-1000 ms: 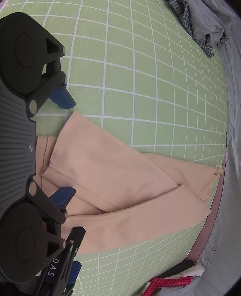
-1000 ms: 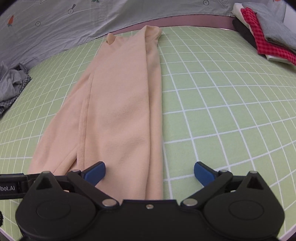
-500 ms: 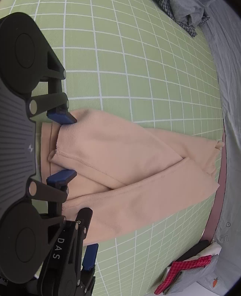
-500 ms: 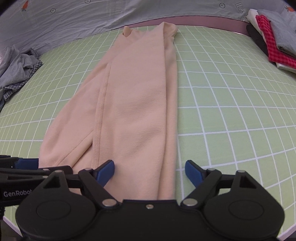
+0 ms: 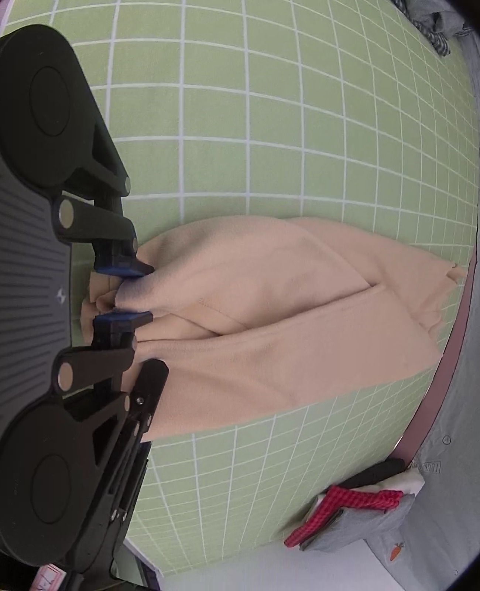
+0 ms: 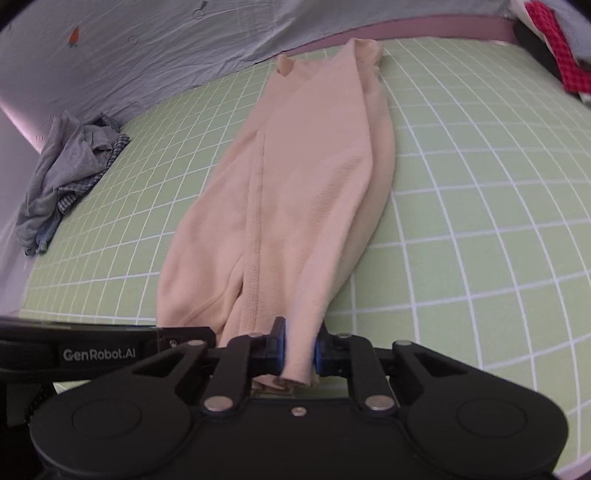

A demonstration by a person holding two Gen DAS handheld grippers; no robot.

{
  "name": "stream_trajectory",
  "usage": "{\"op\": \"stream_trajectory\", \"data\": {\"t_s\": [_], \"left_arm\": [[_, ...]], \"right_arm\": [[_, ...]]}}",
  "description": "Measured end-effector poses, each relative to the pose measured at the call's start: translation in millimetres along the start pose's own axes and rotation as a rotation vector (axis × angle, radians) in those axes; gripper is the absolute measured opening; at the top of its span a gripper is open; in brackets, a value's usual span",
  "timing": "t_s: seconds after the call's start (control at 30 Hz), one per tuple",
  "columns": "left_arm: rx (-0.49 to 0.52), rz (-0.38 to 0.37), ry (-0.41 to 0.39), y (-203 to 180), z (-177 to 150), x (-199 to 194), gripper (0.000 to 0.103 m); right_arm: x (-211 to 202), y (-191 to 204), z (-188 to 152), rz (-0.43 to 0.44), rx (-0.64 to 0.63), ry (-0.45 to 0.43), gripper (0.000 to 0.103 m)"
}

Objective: Fold clothes
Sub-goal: 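Grasp the hem end of the beige strip with both grippers and lift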

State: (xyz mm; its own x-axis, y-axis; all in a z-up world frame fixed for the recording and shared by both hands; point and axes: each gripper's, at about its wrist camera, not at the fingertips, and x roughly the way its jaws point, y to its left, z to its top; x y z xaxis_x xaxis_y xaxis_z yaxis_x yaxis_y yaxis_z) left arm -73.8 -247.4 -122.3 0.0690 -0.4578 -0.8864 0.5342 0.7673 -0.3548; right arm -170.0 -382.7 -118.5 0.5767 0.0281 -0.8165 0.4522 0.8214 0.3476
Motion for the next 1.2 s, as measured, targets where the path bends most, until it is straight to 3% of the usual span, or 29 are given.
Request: {"op": "stream_trajectory", "data": {"t_s": [0.13,0.27,0.43,0.57,0.63,0.8,0.9,1.07,1.2], "left_arm": [[-0.075,-0.070,-0.020,6,3,-21,0.019],[-0.137,-0.153,-0.081,4,26,-46,0.018],[-0.153,-0.219,-0.202,-10,71,-73,0.017],[-0.150,-0.223,-0.303,-20,117,-81,0.014],[-0.159,-0.239,-0.350,-24,144,-84,0.004],[-0.104,-0.207,-0.455,-30,218,-82,0.004],[-0.123,-0.180,-0.441,-26,262,-50,0.004],[-0.214,-0.114,-0.389,1,333,7,0.004],[-0.278,-0.030,-0.361,26,368,50,0.004]], "right_arm": [[-28,-17,-1,0.044,0.075,-0.016,0.014],[-54,-18,22,0.078,0.025,-0.085,0.014],[-67,-18,72,0.127,-0.016,-0.170,0.014],[-74,-19,116,0.167,-0.045,-0.236,0.013],[-69,-19,144,0.180,-0.064,-0.267,0.013],[-46,-17,217,0.182,-0.141,-0.326,0.013],[-29,-17,259,0.181,-0.179,-0.353,0.013],[51,-38,323,0.158,-0.099,-0.270,0.013],[122,-46,356,0.147,-0.070,-0.180,0.015]]}}
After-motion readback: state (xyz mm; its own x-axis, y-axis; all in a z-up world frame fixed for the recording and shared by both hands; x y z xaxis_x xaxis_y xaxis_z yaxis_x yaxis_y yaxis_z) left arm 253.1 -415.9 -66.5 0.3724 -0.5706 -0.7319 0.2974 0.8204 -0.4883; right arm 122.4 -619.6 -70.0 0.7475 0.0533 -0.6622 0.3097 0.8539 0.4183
